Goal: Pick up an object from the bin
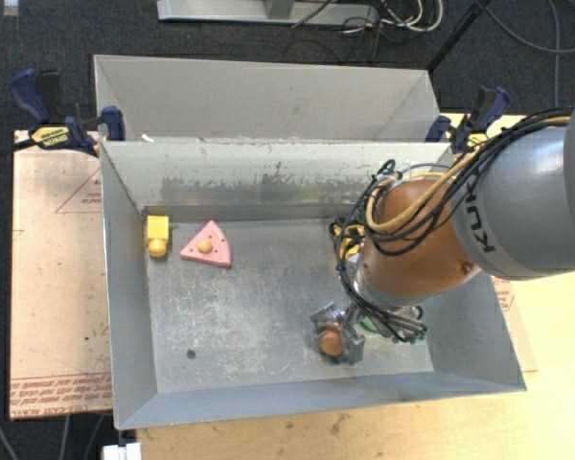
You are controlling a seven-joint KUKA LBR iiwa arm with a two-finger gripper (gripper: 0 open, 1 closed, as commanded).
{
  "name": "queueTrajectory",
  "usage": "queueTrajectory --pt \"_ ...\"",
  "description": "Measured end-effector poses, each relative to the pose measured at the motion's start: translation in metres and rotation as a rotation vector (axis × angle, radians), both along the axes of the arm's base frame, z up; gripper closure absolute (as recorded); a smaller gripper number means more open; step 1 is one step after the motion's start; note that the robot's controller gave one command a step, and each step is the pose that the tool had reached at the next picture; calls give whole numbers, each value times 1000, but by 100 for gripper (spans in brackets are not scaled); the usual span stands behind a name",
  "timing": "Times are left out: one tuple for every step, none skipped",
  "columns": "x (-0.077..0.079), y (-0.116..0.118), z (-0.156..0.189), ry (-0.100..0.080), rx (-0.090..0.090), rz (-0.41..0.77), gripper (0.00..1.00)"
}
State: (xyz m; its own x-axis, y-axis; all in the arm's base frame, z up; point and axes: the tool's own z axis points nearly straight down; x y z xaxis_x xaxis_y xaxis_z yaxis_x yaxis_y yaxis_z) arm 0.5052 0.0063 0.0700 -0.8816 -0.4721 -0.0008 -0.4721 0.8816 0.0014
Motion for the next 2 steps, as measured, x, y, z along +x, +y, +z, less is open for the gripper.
queueTrajectory --pt "-2 -32 0 0 0 105 100" --pt "-2 -32 0 0 0 105 100"
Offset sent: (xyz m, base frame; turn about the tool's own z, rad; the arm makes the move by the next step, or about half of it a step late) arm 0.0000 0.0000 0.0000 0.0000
